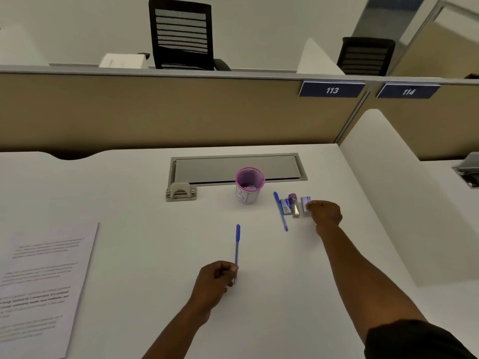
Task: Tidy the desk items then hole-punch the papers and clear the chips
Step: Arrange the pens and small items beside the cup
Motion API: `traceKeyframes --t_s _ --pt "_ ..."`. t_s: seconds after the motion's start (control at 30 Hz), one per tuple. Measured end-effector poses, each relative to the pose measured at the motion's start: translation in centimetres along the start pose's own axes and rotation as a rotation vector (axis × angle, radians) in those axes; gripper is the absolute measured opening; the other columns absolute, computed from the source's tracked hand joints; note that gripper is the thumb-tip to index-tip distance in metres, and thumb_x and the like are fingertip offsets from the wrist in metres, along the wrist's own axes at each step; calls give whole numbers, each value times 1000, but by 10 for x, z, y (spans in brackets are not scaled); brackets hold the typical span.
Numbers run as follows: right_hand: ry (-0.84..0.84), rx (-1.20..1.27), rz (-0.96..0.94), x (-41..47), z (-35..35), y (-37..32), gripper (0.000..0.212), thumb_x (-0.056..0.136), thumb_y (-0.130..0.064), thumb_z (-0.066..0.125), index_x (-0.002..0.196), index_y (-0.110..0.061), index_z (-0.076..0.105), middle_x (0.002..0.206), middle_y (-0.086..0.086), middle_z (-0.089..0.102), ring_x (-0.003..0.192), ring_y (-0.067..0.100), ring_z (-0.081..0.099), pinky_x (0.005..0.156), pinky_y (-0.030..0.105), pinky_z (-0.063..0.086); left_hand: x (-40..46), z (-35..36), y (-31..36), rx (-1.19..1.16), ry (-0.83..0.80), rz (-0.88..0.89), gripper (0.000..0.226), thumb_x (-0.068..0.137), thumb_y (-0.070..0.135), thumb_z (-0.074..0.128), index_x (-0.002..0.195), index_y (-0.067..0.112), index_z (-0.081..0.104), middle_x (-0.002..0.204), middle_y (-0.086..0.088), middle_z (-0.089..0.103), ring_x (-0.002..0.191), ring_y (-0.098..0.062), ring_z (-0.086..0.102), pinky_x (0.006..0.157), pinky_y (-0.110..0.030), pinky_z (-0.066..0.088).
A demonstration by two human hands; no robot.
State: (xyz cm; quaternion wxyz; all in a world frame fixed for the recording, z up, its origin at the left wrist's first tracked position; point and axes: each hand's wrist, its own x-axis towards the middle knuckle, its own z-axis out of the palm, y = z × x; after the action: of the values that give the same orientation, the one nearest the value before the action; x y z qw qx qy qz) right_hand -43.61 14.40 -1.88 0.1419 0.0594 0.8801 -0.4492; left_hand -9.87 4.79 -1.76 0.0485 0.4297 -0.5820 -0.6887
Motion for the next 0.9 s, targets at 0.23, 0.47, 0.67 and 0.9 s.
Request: traceKeyframes --t_s 0.23,0.47,0.67,0.9 --pt "37 -110 -65 3 10 4 25 80 -24 78 98 -7 77 101 12 75 97 30 69 91 36 53 9 14 3 2 -11 5 8 91 20 68 90 16 75 80 -2 74 66 -9 61 61 -22 47" --pt "47 -87 -76 2 9 10 22 86 -24 72 102 -10 76 106 10 74 101 29 67 90 31 50 14 28 3 17 9 2 7 91 17 69 90 17 76 81 -4 75 64 -9 61 58 -16 46" --pt "-1 -79 -145 4 10 20 23 85 -20 72 106 -11 75 107 10 74 102 27 67 96 37 52 21 42 12 67 18 18 7 90 23 69 89 22 76 81 -2 75 62 -8 63 55 -18 45" --pt "268 -94 -447 -43 4 13 29 84 -25 71 112 -16 67 101 8 60 81 21 63 72 32 51 32 59 23 93 50 59 7 89 25 70 87 21 76 80 -1 75 60 -6 62 54 -11 44"
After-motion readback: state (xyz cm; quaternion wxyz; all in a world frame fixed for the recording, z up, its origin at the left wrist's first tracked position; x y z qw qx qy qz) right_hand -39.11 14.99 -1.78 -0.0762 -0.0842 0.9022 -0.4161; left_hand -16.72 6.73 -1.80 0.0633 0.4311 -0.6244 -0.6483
